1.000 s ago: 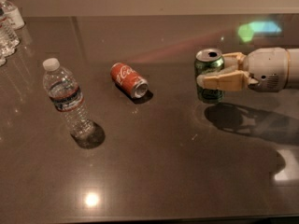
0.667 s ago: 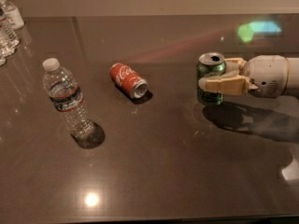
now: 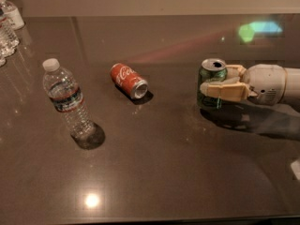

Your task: Place green can upright

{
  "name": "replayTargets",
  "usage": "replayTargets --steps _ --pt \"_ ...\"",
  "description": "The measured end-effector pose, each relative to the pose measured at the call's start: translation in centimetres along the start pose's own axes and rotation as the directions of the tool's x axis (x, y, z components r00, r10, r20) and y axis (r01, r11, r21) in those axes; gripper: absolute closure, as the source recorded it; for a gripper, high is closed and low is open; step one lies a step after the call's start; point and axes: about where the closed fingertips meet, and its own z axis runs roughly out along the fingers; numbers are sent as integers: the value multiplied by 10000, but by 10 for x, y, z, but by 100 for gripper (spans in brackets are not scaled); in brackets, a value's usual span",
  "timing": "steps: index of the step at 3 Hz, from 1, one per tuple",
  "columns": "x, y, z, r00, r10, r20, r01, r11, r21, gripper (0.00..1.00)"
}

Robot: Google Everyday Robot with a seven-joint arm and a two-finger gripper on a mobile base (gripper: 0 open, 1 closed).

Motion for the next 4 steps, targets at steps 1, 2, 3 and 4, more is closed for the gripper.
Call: replayTargets --steps 1,2,3,4 --pt "6 0 0 9999 24 106 -22 9999 -137 82" --pt "12 -2 -3 9996 138 227 -135 9998 -142 59" --pt "14 -2 -6 9991 118 395 -110 9997 -203 36" --pt "15 -2 -7 9985 114 529 -98 9995 -307 13"
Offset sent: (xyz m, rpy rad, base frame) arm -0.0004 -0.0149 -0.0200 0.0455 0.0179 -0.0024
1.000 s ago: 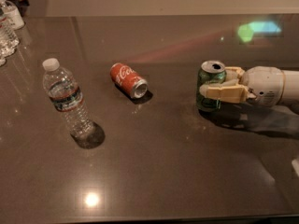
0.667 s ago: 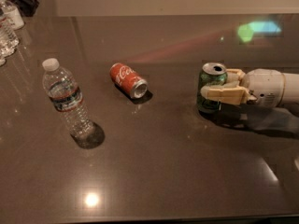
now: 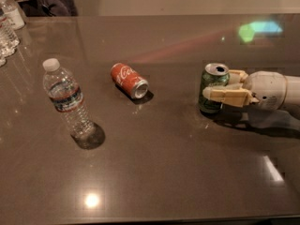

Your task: Place green can upright

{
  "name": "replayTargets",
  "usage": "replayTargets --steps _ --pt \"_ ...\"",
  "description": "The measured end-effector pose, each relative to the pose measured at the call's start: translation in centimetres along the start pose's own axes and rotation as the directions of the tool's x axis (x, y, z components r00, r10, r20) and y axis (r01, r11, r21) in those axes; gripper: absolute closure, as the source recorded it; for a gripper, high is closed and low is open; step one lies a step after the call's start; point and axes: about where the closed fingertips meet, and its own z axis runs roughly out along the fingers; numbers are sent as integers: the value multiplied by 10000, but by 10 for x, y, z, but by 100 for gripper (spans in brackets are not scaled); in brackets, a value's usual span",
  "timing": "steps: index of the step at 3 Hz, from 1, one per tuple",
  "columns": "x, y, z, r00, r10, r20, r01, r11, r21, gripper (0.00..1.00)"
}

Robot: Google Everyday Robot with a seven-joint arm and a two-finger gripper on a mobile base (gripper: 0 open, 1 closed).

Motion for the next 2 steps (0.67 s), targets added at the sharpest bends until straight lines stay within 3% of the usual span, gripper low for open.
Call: replayTargets --steps 1,2 --pt "2 0 -1 10000 -3 8 4 10000 -76 0" --pt "2 0 -1 10000 -4 8 4 10000 -77 0"
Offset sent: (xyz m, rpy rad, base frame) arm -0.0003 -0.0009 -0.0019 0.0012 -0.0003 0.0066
